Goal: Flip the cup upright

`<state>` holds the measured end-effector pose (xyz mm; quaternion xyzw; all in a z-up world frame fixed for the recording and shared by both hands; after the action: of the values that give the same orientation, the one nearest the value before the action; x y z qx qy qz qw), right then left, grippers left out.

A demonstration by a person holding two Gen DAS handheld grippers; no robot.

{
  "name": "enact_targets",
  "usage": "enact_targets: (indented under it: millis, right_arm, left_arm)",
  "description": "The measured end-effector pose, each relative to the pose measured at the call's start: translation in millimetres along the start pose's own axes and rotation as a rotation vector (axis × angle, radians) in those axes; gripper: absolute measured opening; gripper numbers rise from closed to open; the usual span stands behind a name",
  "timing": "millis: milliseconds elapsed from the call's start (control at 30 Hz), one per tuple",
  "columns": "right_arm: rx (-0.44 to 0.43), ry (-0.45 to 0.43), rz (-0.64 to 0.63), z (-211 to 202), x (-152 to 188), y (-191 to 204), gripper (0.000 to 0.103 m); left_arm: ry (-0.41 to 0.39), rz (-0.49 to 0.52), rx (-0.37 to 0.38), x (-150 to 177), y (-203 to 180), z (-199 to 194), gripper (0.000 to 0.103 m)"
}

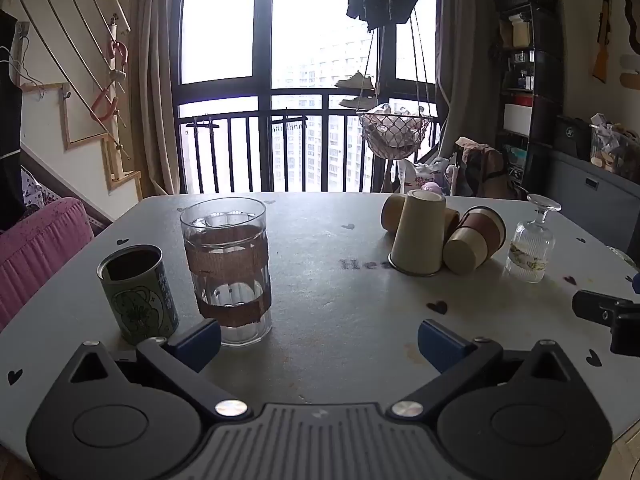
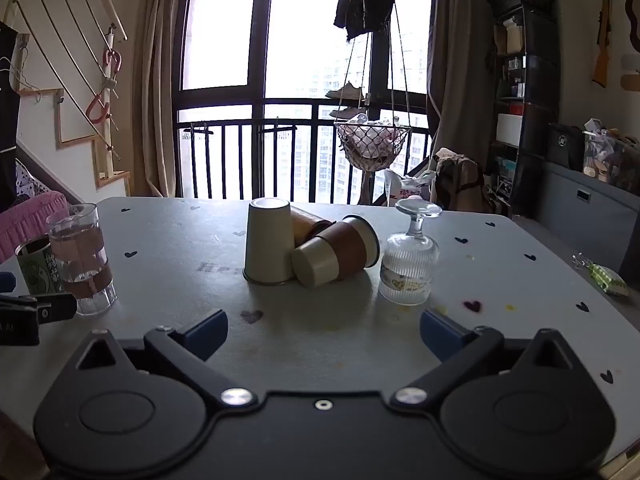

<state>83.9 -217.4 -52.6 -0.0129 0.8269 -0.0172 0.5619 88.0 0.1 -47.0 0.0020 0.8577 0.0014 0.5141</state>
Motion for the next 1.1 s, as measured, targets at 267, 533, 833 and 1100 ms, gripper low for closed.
enact_targets:
  millis: [267,533,833,1100]
  right_arm:
    - [0.003,-0.005,-0.001,0.6,-0.5,-0.3,0.103]
    - [0.005,-0.006,-0.006,0.5,-0.5,0.5,0.103]
    - [0.003,-0.007,-0.005,0.5,-0.6,1.1,0.103]
    - [0.003,-0.007,-0.005,0.9,-0.6,1.2,0.103]
  left_arm:
    - [0.001,0.001,0.001,0.1,-0.2,-0.4,0.103]
    - [0.002,0.000,0.001,0.1,-0.3,-0.6,0.103]
    - [0.002,-0.001,0.001,0.1,-0.1,-0.4,0.103]
    - [0.003,-0.002,0.002,0.2,-0.1,-0.3,0.103]
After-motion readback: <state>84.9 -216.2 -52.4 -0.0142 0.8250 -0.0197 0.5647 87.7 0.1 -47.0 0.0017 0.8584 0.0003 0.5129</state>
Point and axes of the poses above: each gripper's, at about its wrist camera, not at the fingertips, and z roughly the way its jaws point, y to its left, x to its underside, the point moved 10 cm from there along z, roughly the way its jaws point
